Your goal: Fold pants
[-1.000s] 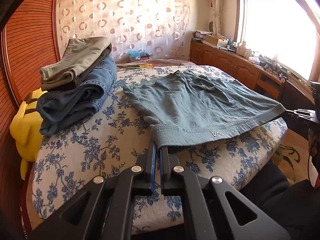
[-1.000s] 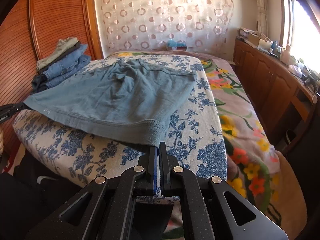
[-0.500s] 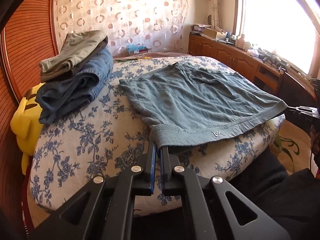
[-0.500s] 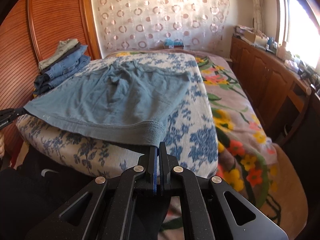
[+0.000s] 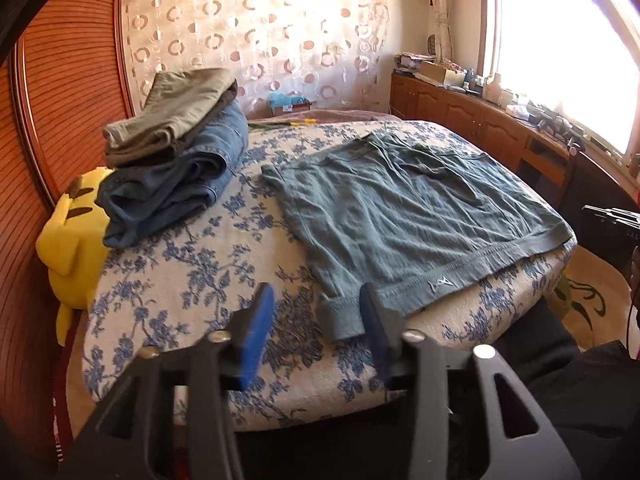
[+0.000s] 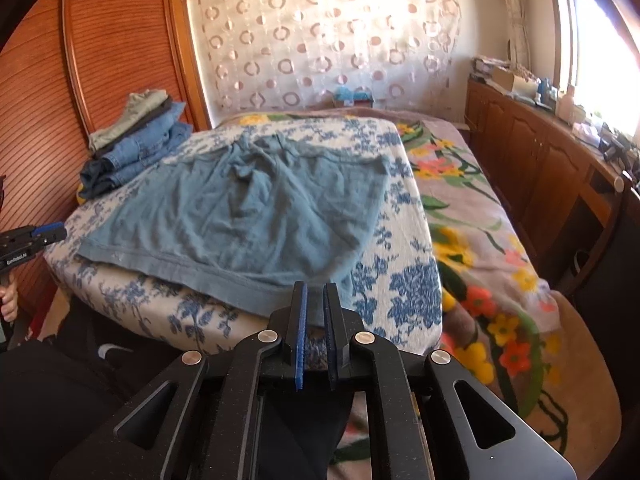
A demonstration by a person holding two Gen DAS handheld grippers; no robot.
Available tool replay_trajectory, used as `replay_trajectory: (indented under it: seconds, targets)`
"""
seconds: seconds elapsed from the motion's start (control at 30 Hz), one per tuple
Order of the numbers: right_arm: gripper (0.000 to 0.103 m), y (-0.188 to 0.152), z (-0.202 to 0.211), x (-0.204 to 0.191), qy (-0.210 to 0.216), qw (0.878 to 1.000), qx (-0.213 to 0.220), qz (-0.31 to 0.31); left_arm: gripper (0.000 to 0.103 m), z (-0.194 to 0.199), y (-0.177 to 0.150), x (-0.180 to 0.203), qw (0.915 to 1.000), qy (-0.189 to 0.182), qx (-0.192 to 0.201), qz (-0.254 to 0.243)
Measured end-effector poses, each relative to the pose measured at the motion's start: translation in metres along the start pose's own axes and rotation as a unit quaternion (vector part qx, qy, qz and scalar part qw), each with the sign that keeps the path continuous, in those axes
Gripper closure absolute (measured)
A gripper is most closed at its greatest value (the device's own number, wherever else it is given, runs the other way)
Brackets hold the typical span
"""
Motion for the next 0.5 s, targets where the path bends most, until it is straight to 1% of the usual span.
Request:
replay_trajectory:
  seconds: [0.03,0.13,0.2,0.33,0.4,0.5]
  targets:
    - [0.097,0.002,0.001,-0.001,0.000,1.000,0.003,0.000,0.056,-0.002,0.001,-0.001,1.0000,0.001,-0.001,-0.001]
    - [0.096,0.007,0.000,-0.006,0.006,1.000,0.007,-0.002,0.039,-0.008,0.003,-0.003,1.0000,-0.005,-0.001,0.001]
    - [0.096,0.009,-0.002,-0.009,0.008,1.000,0.010,0.000,0.038,-0.013,0.005,-0.003,0.9999,-0.011,-0.001,0.003]
    - [0.095,0.009,-0.008,-0.012,0.010,1.000,0.008,-0.004,0.031,-0.027,0.007,-0.003,0.9998,-0.021,-0.004,0.007]
    - [0.093,0.008,-0.012,-0.013,0.010,1.000,0.006,-0.005,0.030,-0.036,0.007,-0.002,0.9995,-0.030,-0.010,0.009]
    - [0.093,0.004,-0.019,-0.012,0.007,1.000,-0.001,-0.009,0.030,-0.053,0.003,-0.006,0.9989,-0.034,-0.030,0.012]
Point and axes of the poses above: each gripper's, at about its wrist camera, not at the fingertips, and z roughly against the way its jaws point, x to its right, y to its top, the point moved 10 cm from there along -z, roughly the way its jaws point, and after that the axes turned 14 degrees about -y, right-handed, at the moved point
